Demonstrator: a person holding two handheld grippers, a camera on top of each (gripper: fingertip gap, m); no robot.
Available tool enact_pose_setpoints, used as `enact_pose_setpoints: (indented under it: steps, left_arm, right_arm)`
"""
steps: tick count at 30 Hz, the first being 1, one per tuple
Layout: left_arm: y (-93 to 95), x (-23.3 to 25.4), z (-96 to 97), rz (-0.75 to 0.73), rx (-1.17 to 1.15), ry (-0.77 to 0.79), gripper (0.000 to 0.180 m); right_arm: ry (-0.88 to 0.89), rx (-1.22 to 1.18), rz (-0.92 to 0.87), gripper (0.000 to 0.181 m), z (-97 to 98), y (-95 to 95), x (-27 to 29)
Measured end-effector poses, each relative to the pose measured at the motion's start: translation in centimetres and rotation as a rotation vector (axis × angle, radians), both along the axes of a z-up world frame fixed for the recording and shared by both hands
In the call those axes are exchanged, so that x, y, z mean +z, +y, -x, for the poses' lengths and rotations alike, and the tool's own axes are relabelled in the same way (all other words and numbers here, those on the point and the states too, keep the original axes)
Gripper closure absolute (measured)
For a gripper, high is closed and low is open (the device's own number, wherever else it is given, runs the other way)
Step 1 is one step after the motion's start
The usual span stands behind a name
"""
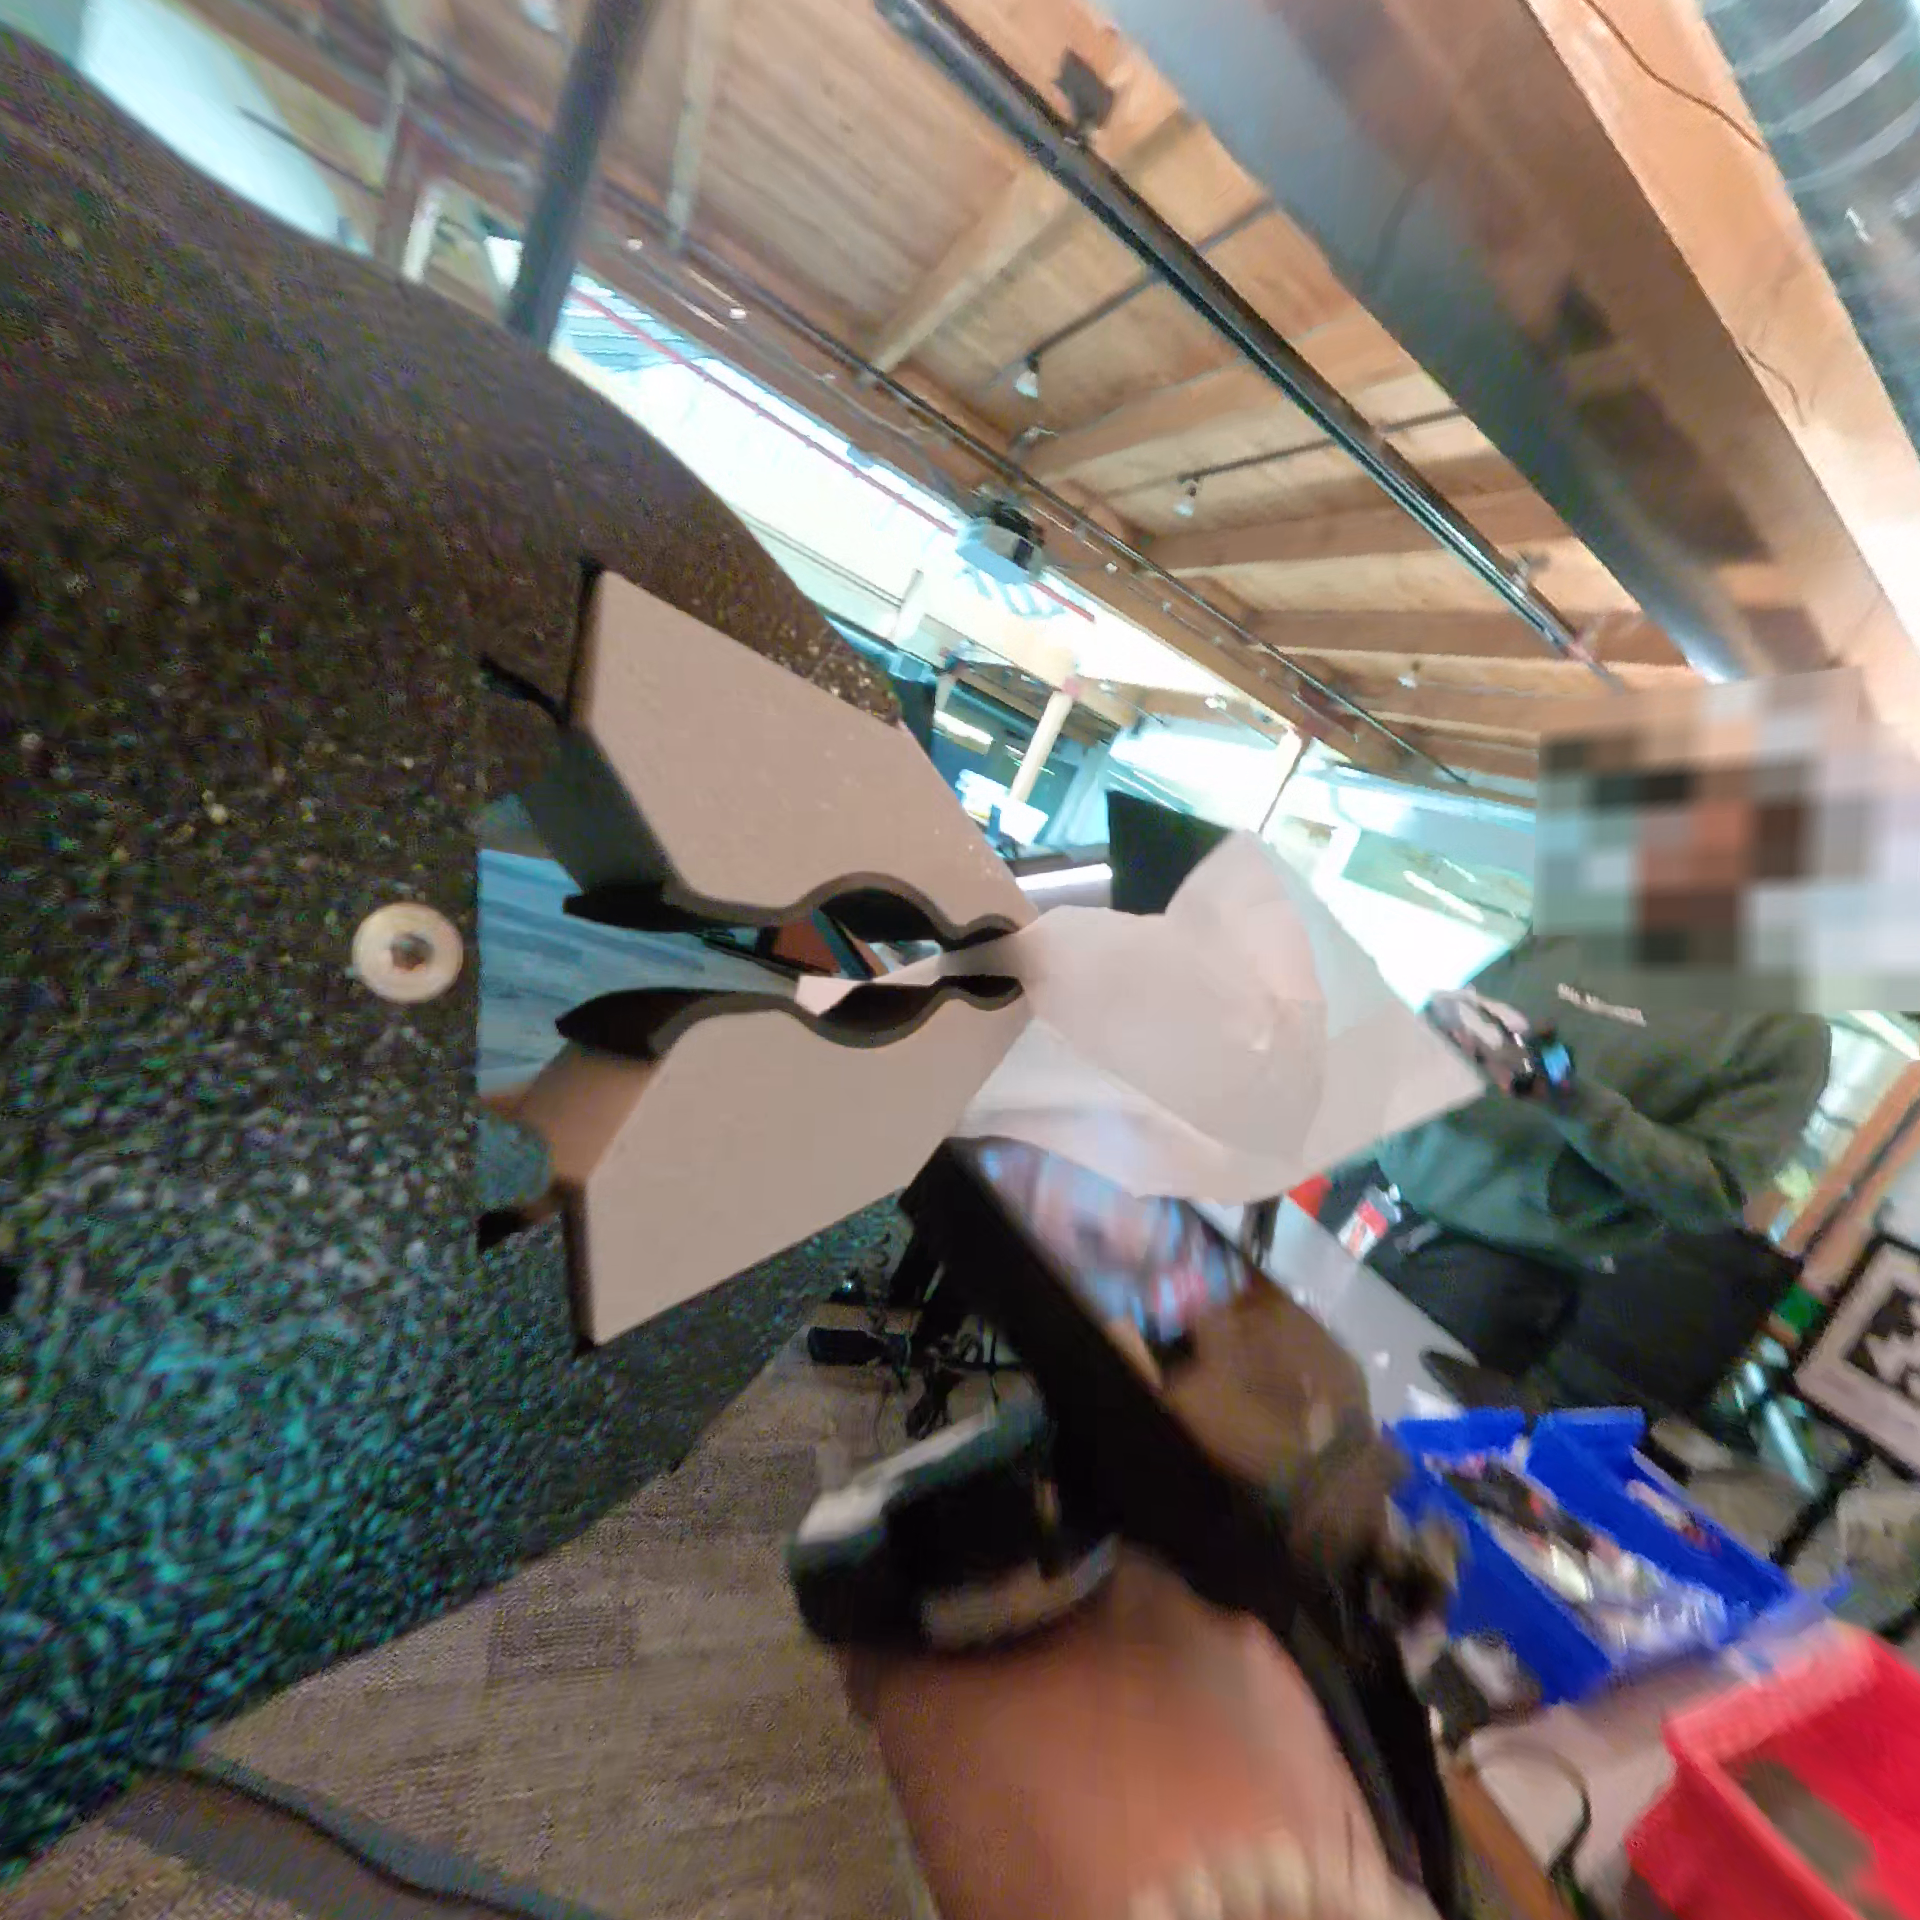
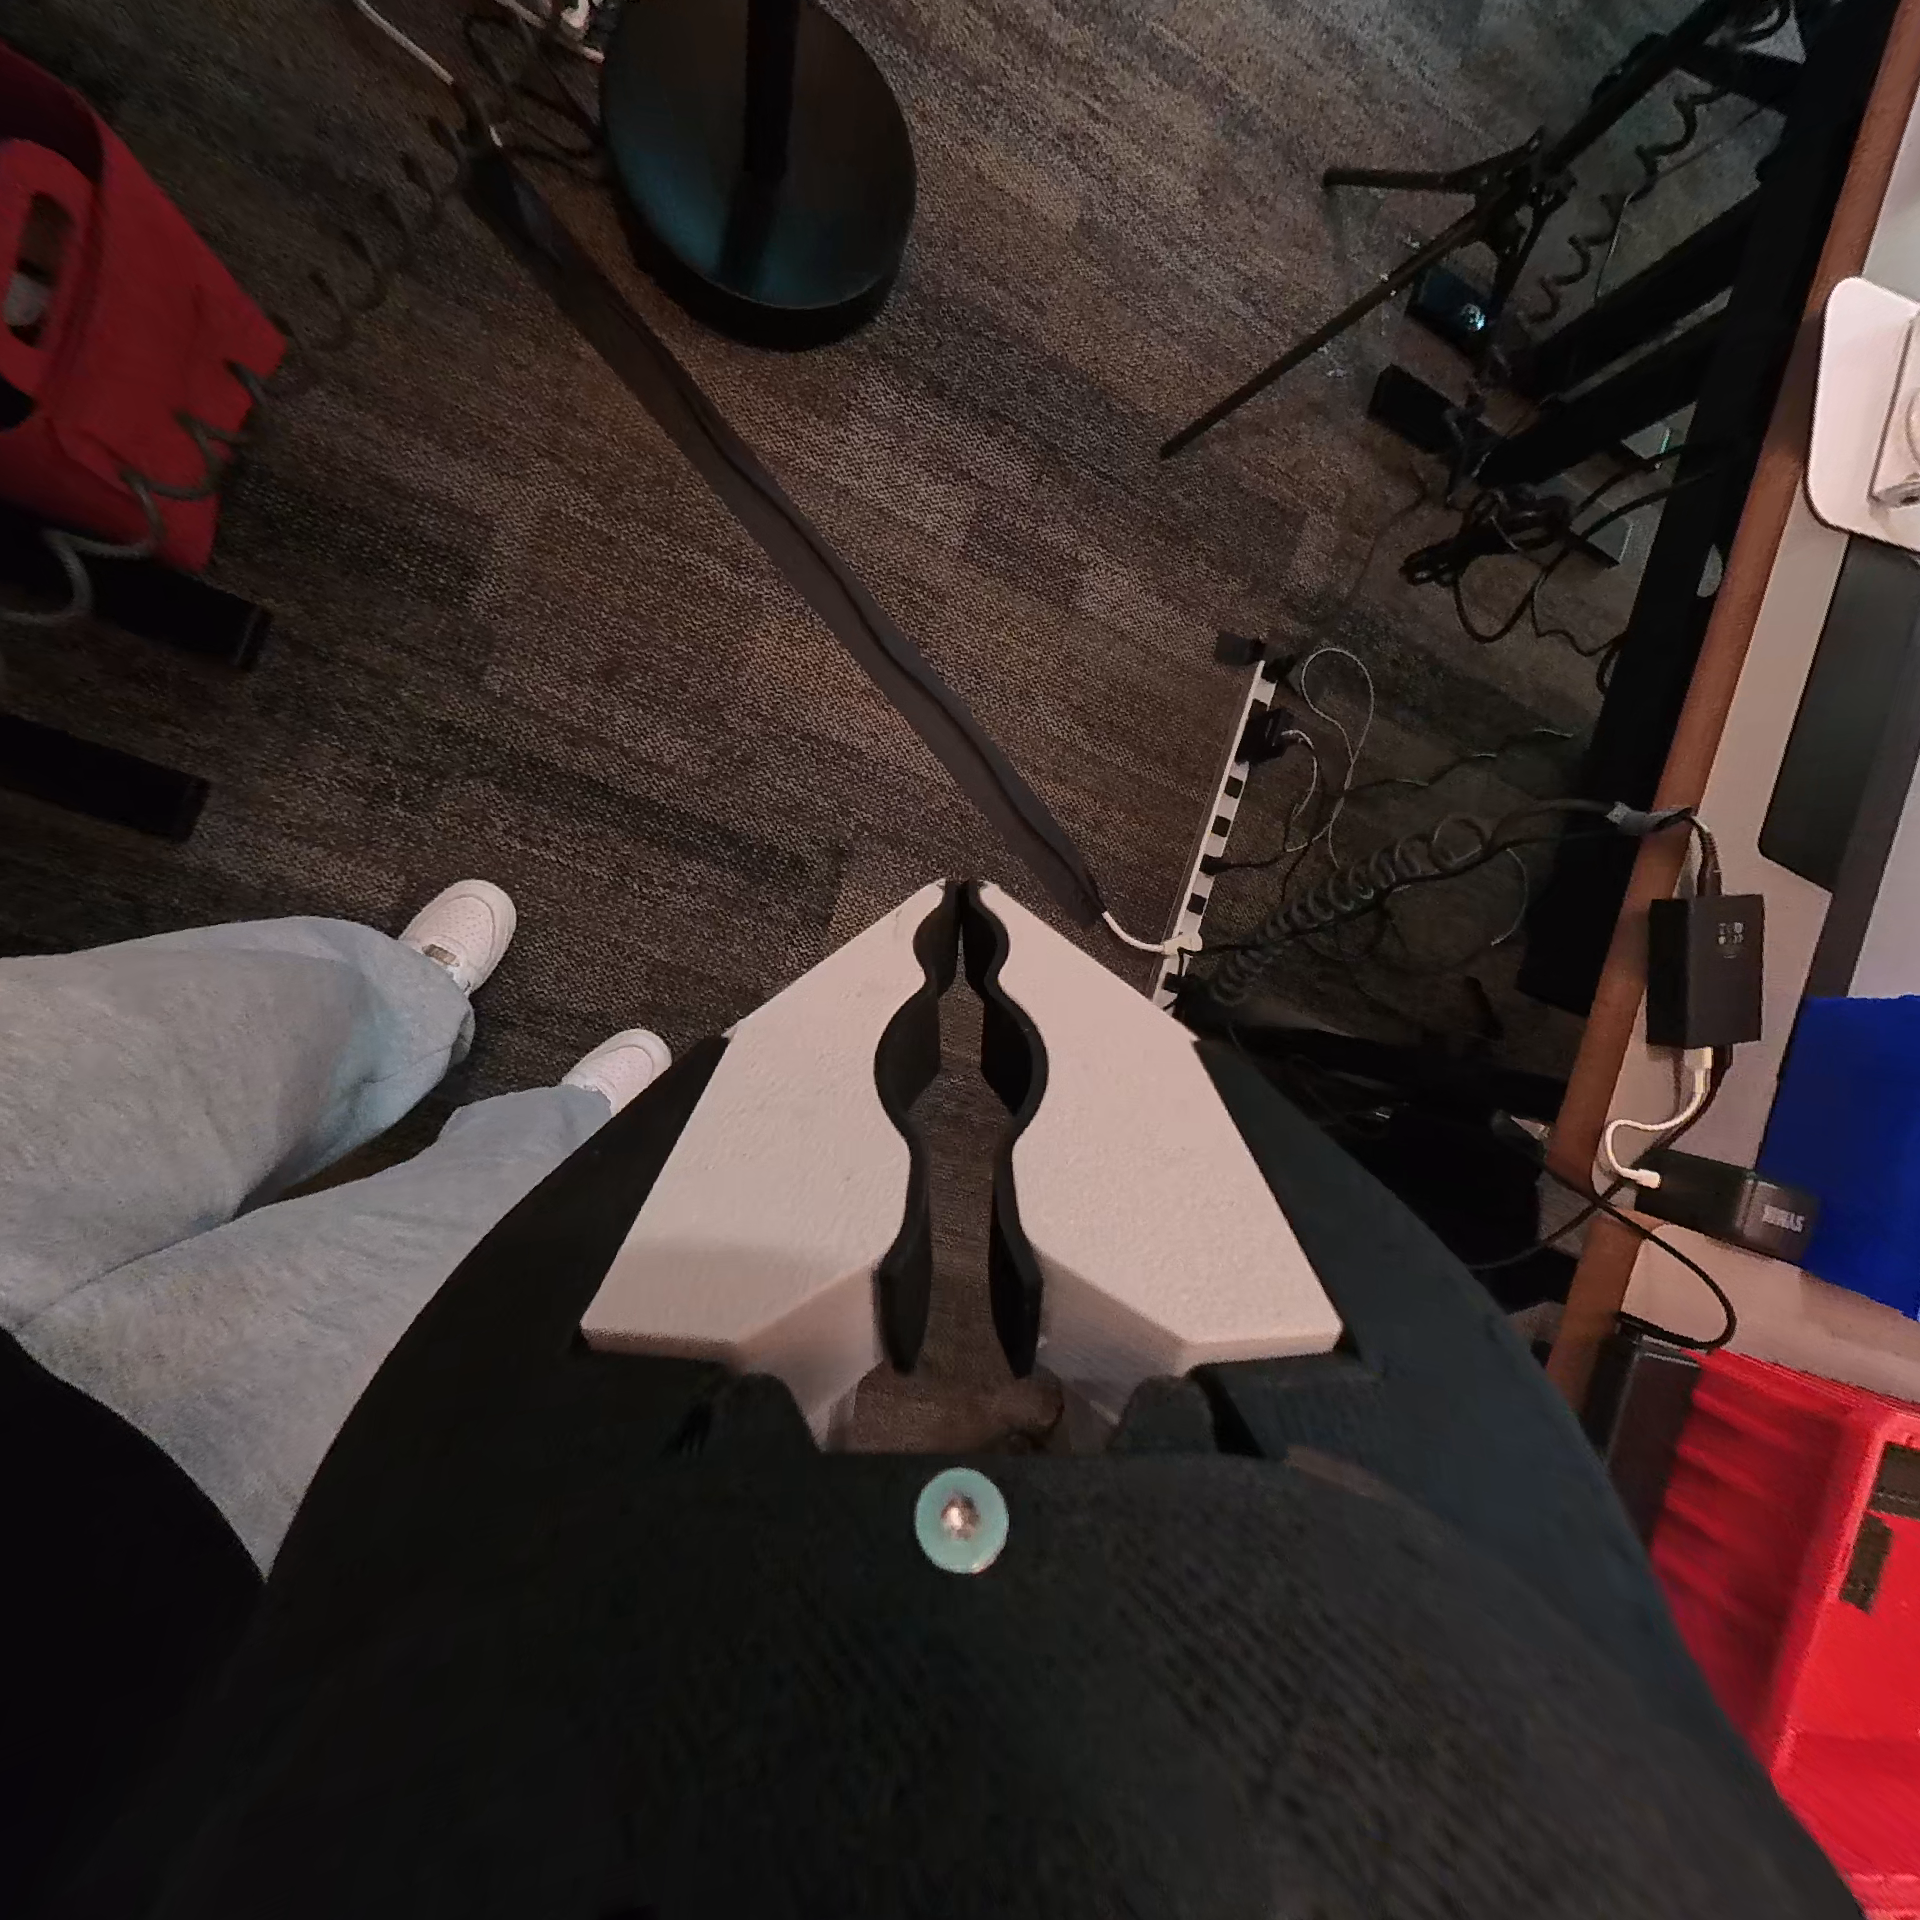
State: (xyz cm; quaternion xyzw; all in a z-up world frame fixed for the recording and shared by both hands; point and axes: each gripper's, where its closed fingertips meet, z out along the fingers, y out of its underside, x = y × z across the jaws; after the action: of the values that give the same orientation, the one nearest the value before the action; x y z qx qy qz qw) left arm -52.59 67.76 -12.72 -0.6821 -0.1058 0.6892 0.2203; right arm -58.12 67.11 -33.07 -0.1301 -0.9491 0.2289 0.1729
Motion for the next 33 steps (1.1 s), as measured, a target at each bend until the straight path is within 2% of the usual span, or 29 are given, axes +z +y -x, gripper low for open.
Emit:
enact_pose_setpoints:
  steps: [4,10,17,20,23,28,31,33]
  left_arm:
    - [-3.1,2.1,0.7,-0.084,0.069,-0.017,0.180]
    - [-1.2,-0.6,0.7,-0.132,-0.003,-0.171,0.180]
    - [-1.6,-1.5,1.3,-0.184,0.005,-0.229,0.180]
    - [-0.7,-2.1,0.8,-0.213,-0.044,-0.305,0.180]
    - [-1.2,-1.7,0.8,-0.379,-0.078,-0.402,0.180]
    - [1.9,-0.3,-1.7,-0.753,-0.311,-0.670,0.180]
    - [0.2,-0.5,-0.6,-0.901,-0.284,-0.714,0.180]
    - [0.6,-0.2,-0.9,-1.016,-0.355,-0.787,0.180]
  right_arm:
    - [-0.013,0.001,0.012,0.181,-0.3,-0.1,-0.1]
    - [-0.010,0.022,0.030,0.181,-0.5,-0.9,0.1]
    - [-0.020,0.021,0.040,0.181,-0.7,-0.9,-0.2]
    - [-0.007,0.015,0.021,0.181,-0.3,-0.6,-0.2]
    - [0.001,0.009,0.043,0.181,-0.2,-0.6,0.1]
    - [0.004,0.007,0.024,0.181,-0.1,-0.4,-0.2]
    - [0.016,0.017,0.030,0.181,-0.4,-0.7,0.2]
    - [0.029,0.018,0.007,0.181,-0.3,-0.5,0.1]
